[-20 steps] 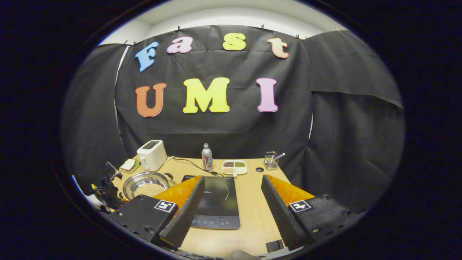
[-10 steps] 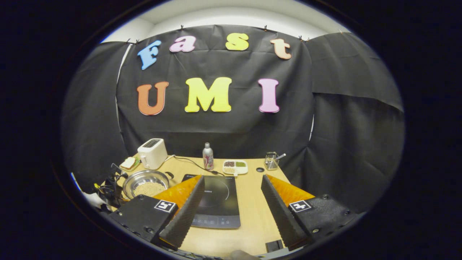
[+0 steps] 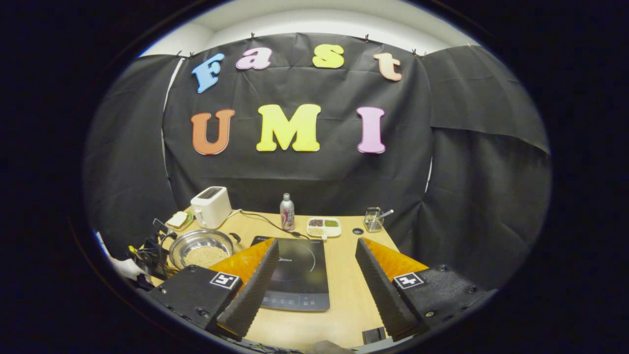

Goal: First push the handle of the pot to place it horizontally, then grasp the pot with both hands and set it on the induction cooktop.

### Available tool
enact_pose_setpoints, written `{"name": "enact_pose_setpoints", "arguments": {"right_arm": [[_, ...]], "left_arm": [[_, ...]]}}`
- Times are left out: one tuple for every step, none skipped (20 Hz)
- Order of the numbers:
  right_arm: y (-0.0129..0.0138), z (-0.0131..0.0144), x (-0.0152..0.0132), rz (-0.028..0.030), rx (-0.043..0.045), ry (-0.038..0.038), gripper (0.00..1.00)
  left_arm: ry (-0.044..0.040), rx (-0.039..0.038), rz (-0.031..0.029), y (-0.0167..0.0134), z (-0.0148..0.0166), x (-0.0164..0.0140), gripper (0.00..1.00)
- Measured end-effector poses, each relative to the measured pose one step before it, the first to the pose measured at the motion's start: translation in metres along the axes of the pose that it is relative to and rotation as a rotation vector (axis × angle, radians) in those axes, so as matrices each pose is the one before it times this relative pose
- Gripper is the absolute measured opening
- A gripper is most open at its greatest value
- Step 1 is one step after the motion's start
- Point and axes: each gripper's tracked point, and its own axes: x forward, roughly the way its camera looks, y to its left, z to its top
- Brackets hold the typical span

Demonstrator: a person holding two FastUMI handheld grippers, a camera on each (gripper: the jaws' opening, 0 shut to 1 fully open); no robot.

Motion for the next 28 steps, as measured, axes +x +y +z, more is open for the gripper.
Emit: {"name": "enact_pose_setpoints", "arguments": {"right_arm": [[-0.00073,-0.00083,0.00003,-0.00006,0.00087,0.00165,0.97],[-0.00165,-0.00016,-0.00140,-0.00156,0.00372,0.00186,0.97],[0.00029,0.00088,-0.00102,0.00257,0.00398,-0.00354,0.97],[-0.00110,0.00009,0.00024,-0.00449,0.00020,-0.00078,0.97],[-0.00156,-0.00054,0.00003,-0.00111,-0.00188,-0.00015,0.97],[-0.00190,-0.00191,0.00019,-0.00400,0.00064,0.00302,0.96],[-0.00146,-0.00068,0.00035,-0.00154,0.00365,0.00445,0.96],[-0.00041,-0.00202,0.00102,-0.00123,0.00523,0.00478,0.97],[-0.00091,-0.00051,-0.00052,-0.00245,0.00528,0.00380,0.97],[-0.00110,-0.00077,-0.00070,-0.00173,0.00425,0.00200,0.97],[-0.00146,0.00131,-0.00005,-0.00232,0.00440,-0.00055,0.97],[-0.00045,-0.00049,-0.00022,-0.00136,0.00221,0.00005,0.97],[-0.00080,0.00082,-0.00040,-0.00224,0.00021,-0.00086,0.97],[-0.00123,-0.00109,0.00011,-0.00262,-0.00145,0.00092,0.97],[-0.00027,0.00007,-0.00030,-0.00235,-0.00079,-0.00073,0.96],[-0.00072,-0.00013,0.00057,-0.00149,0.00069,0.00181,0.96],[0.00038,-0.00060,0.00070,0.00053,0.00405,0.00313,0.97],[0.00177,-0.00065,-0.00001,0.00376,0.00405,0.00338,0.97],[0.00138,0.00065,0.00031,0.00078,0.00162,-0.00042,0.97],[-0.00005,0.00075,-0.00015,0.00141,-0.00232,-0.00047,0.96],[0.00186,0.00110,0.00078,0.00044,-0.00510,-0.00141,0.97],[0.00024,-0.00027,-0.00037,0.00030,-0.00599,0.00018,0.96],[0.00074,-0.00004,0.00090,0.00125,-0.00395,0.00029,0.97],[0.00162,-0.00049,0.00023,0.00191,-0.00236,0.00038,0.97],[0.00044,0.00001,0.00102,0.00012,-0.00157,0.00218,0.97],[0.00102,0.00019,0.00097,0.00197,0.00038,0.00119,0.97],[0.00095,0.00002,0.00071,0.00092,0.00008,0.00202,0.97],[0.00079,-0.00136,0.00060,0.00011,-0.00109,0.00214,0.97]], "left_arm": [[0.00346,0.00126,0.00872,0.00282,-0.00072,-0.00046,0.00],[-0.00036,-0.00194,0.00844,0.00426,0.00085,0.00155,0.00],[-0.00187,-0.00251,0.00861,0.00503,0.00161,0.00215,0.11],[0.00035,-0.01036,0.00971,0.00461,-0.00005,0.00204,0.11],[-0.00005,-0.01072,0.00492,0.00272,0.00080,0.00088,0.11],[0.00141,-0.00729,0.00337,0.00210,-0.00037,0.00012,0.10],[0.00169,-0.00329,0.00240,0.00187,0.00115,0.00024,0.10],[0.00152,0.00331,0.00471,0.00302,0.00053,0.00152,0.11],[0.00096,0.00383,0.00699,0.00240,0.00140,0.00168,0.11],[-0.00029,0.00250,0.00401,0.00221,0.00011,0.00061,0.10],[0.00028,-0.00146,0.00338,0.00242,0.00084,0.00099,0.10],[-0.00043,-0.00815,0.00044,0.00203,0.00022,0.00089,0.11],[0.00048,-0.00835,-0.00046,0.00132,0.00138,0.00105,0.00],[-0.00054,-0.00282,0.00409,0.00307,0.00046,0.00107,0.10],[-0.00211,-0.00036,0.00759,0.00324,0.00144,0.00154,0.11],[-0.00439,-0.00290,0.00985,0.00332,0.00084,-0.00008,0.00],[-0.00170,-0.00735,0.00318,0.00246,0.00134,0.00210,0.05],[0.00048,-0.00843,0.00288,0.00248,0.00103,0.00173,0.11],[-0.00162,-0.00751,0.00583,0.00349,0.00225,0.00043,0.10],[0.00007,-0.00456,0.00684,0.00418,0.00017,0.00130,0.10],[0.00150,-0.00765,0.00748,0.00501,0.00067,0.00112,0.10],[0.00109,-0.00919,0.00663,0.00449,-0.00008,0.00026,0.00],[0.00603,-0.00739,0.00773,0.00551,0.00047,0.00128,0.00],[-0.00050,-0.00874,0.01225,0.00600,0.00258,0.00236,0.10],[0.00404,-0.00427,0.00337,0.00488,0.00123,0.00127,0.11],[-0.00024,-0.00264,0.00612,0.00453,0.00141,0.00168,0.00],[0.00001,-0.00047,0.00102,0.00187,0.00169,0.00212,0.00],[-0.00171,0.00230,0.00590,0.00288,0.00237,0.00188,0.00]]}}
